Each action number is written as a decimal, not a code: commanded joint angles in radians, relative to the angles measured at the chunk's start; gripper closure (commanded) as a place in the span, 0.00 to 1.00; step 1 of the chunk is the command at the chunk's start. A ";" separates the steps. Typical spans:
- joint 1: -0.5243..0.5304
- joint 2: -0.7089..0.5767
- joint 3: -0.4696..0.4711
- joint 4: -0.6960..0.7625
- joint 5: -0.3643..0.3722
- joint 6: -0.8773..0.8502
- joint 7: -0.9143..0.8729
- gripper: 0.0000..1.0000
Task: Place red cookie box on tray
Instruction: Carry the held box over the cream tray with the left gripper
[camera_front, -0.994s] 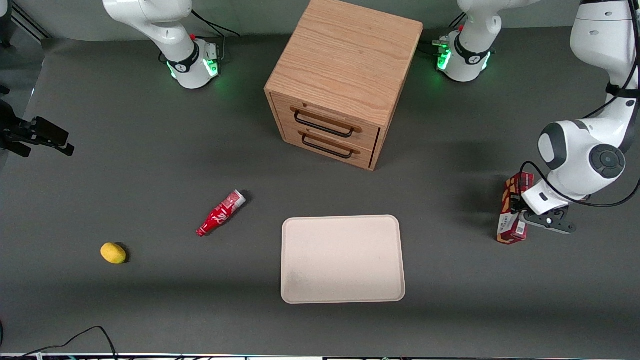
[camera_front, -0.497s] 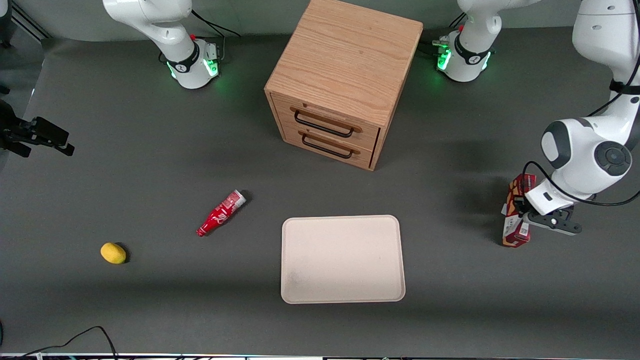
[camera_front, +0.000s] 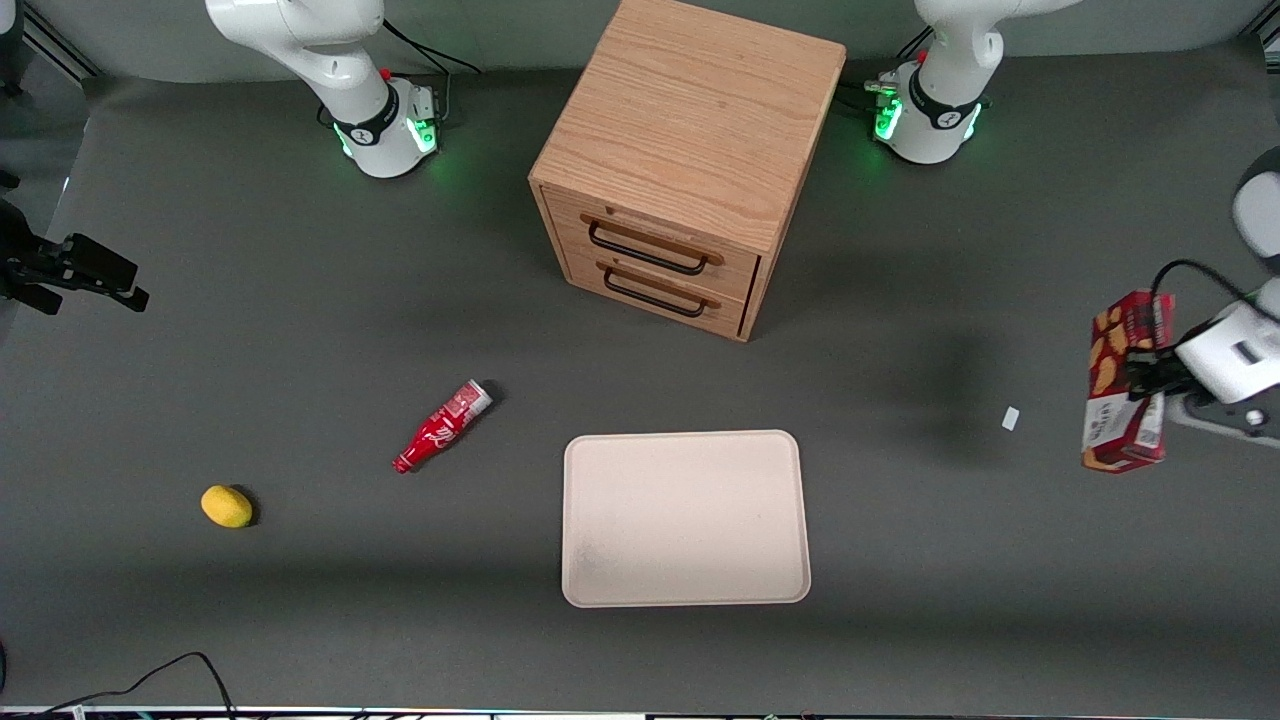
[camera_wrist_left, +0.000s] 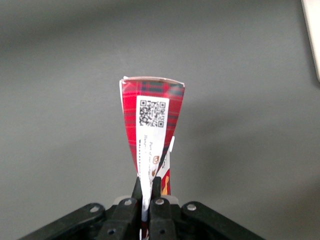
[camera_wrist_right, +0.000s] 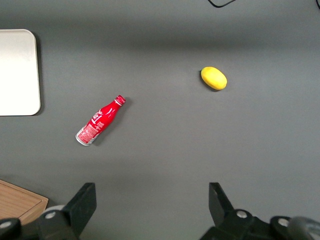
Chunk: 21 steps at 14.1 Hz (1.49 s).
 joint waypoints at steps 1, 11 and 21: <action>-0.002 0.026 -0.003 0.158 -0.006 -0.124 -0.028 1.00; -0.206 0.205 -0.118 0.407 0.004 -0.130 -0.587 1.00; -0.445 0.698 -0.108 0.800 0.077 0.106 -0.743 1.00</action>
